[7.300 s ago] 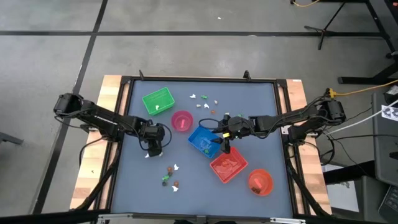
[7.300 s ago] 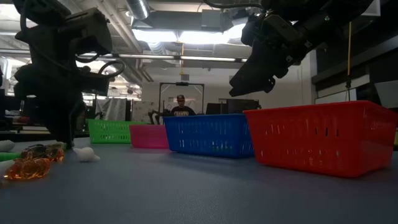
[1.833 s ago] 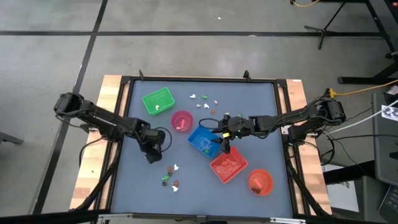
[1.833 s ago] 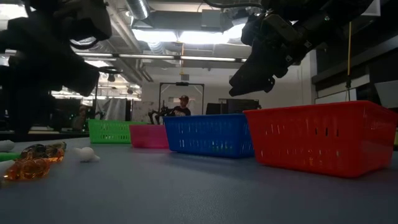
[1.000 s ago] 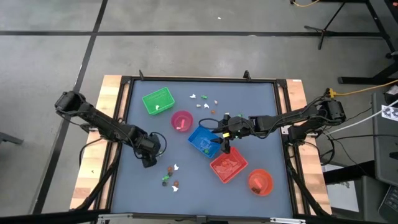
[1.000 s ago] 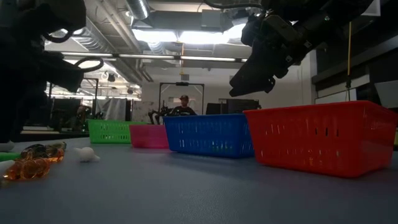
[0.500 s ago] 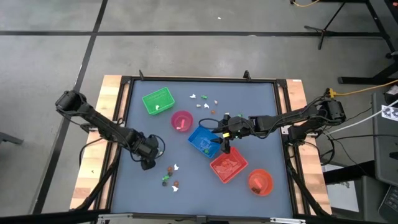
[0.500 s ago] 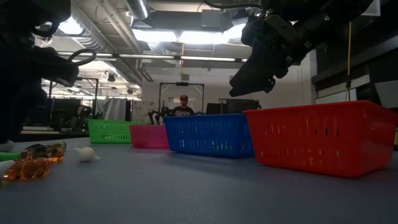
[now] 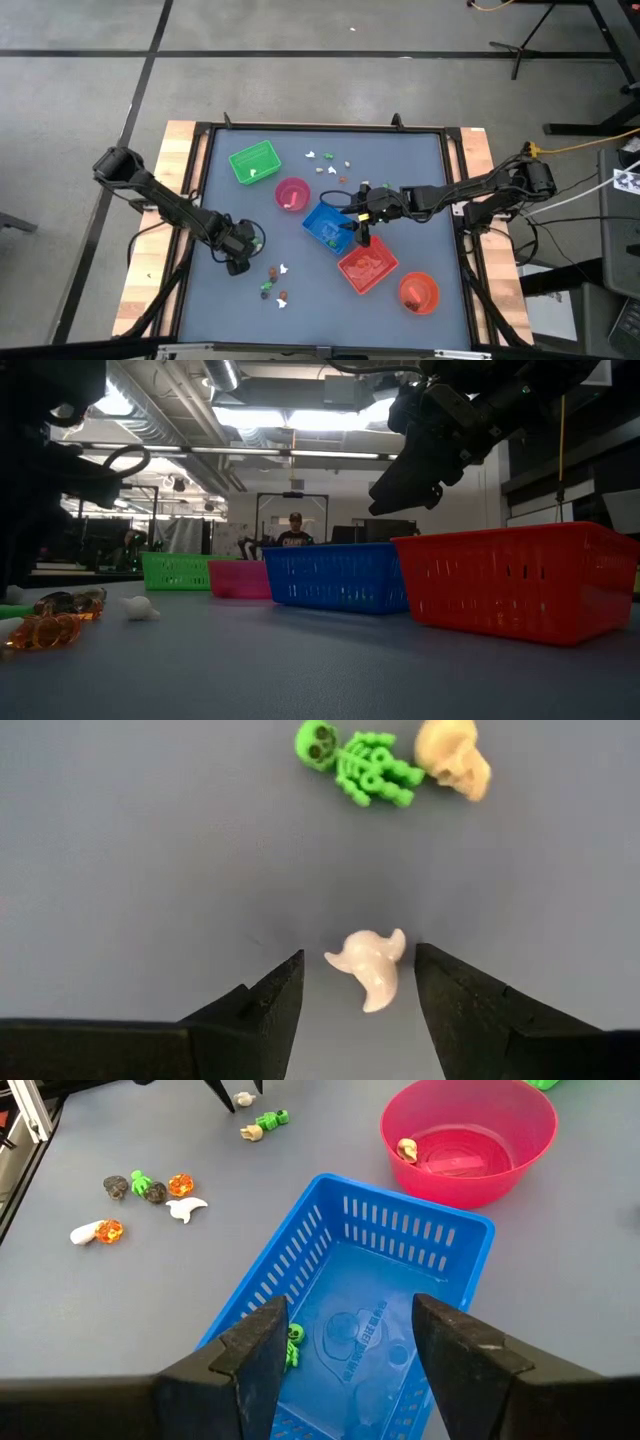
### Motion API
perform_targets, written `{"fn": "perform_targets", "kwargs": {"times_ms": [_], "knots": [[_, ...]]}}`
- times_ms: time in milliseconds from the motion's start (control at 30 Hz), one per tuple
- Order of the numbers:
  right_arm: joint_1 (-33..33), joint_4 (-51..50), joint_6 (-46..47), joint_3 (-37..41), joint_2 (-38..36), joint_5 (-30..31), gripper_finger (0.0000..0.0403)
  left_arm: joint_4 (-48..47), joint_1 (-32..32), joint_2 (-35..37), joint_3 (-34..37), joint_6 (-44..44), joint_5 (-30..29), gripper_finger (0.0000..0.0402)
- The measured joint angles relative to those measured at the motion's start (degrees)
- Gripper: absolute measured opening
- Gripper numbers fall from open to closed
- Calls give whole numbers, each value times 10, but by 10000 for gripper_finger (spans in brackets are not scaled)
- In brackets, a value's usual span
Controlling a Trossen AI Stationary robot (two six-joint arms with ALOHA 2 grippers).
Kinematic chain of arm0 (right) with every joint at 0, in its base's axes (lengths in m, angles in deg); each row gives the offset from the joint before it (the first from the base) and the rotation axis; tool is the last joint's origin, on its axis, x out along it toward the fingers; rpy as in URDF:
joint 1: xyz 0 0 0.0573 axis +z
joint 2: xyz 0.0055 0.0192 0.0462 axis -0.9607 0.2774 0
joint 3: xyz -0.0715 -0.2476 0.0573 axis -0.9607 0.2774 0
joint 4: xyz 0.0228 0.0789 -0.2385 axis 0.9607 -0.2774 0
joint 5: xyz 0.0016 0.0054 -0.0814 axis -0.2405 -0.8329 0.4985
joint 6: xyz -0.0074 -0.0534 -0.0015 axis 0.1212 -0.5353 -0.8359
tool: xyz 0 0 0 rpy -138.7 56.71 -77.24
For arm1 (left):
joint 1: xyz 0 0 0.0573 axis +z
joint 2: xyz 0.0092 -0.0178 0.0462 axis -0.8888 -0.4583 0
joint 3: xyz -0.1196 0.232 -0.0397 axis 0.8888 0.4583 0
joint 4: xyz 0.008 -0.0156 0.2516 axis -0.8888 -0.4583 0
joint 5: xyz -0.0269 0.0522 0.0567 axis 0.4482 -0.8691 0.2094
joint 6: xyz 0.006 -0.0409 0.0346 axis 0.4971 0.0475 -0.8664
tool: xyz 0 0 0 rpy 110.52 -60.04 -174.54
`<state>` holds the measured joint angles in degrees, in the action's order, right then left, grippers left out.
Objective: Sort Halloween decoration
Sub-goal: Put the white ghost toy into the green bin
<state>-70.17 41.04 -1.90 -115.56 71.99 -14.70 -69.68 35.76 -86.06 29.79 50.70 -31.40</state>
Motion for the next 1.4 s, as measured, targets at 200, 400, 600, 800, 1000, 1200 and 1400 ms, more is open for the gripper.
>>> {"fn": "perform_targets", "kwargs": {"times_ms": [200, 400, 600, 800, 1000, 1200, 1400], "knots": [[0, 0, 0, 0, 0, 0, 214, 1, 0, -3, 0, 4, 0, 176], [0, 0, 0, 0, 0, 0, 214, 1, 0, -3, 0, 5, -5, 160], [0, 0, 0, 0, 0, 0, 214, 1, 0, -3, 0, 3, -8, 126], [0, 0, 0, 0, 0, 0, 214, 0, 0, -3, -1, 2, -10, 95], [0, 0, 0, 0, 0, 0, 214, -1, 0, -2, -1, 0, -12, 73], [0, 0, 0, 0, 0, 0, 214, -2, 0, -1, -2, 0, -12, 59], [0, 0, 0, 0, 0, 0, 214, -2, 0, -2, -2, 0, -12, 56]]}}
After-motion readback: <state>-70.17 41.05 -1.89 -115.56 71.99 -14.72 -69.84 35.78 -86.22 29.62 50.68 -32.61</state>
